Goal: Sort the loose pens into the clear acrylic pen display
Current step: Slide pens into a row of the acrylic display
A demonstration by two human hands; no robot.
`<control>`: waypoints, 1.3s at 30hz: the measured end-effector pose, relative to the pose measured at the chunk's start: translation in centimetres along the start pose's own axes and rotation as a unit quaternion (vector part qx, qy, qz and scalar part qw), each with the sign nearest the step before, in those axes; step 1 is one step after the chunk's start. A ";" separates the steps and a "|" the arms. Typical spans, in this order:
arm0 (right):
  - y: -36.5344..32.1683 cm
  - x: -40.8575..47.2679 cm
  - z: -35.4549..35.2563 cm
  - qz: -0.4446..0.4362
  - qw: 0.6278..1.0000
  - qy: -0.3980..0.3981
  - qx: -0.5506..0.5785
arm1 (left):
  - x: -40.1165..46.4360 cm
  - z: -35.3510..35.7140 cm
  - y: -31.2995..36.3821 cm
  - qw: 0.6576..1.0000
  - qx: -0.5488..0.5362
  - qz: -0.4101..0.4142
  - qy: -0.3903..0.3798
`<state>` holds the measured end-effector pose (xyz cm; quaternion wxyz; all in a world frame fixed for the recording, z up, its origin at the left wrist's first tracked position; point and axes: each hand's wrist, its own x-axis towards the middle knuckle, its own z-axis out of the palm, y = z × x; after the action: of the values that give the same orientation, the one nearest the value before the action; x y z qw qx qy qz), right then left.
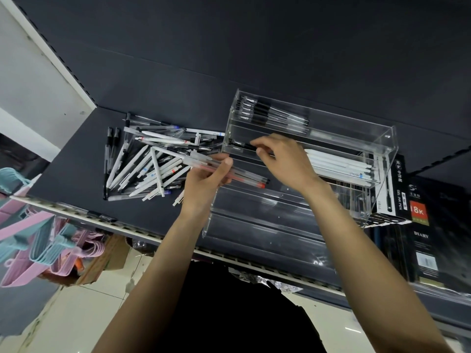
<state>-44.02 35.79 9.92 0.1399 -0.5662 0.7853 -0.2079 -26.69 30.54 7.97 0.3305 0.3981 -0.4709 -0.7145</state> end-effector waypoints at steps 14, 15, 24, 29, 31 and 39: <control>-2.0 -5.6 -1.2 -0.022 0.991 0.054 0.122 | -0.6 1.2 0.0 0.999 0.040 0.016 -0.020; -2.0 -6.1 -1.1 -0.016 0.992 0.050 0.118 | -0.8 1.5 0.1 0.998 0.045 0.023 -0.029; 2.9 -9.4 -6.1 0.041 0.978 0.199 0.035 | -1.3 6.0 1.0 0.994 0.034 0.019 -0.099; 8.5 -7.6 -11.6 0.059 0.958 0.240 -0.145 | -1.2 7.8 1.9 0.989 -0.072 -0.055 -0.113; 9.9 -6.2 -12.6 0.053 0.966 0.201 -0.151 | -1.4 8.2 1.7 0.990 -0.071 -0.051 -0.109; 12.4 -3.1 -13.3 -0.015 0.988 0.022 -0.150 | -1.3 8.4 1.0 0.999 0.005 0.010 -0.038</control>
<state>-59.42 44.32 15.53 0.0331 -0.5875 0.8021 -0.1022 -33.38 34.73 11.27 0.3174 0.3679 -0.4909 -0.7231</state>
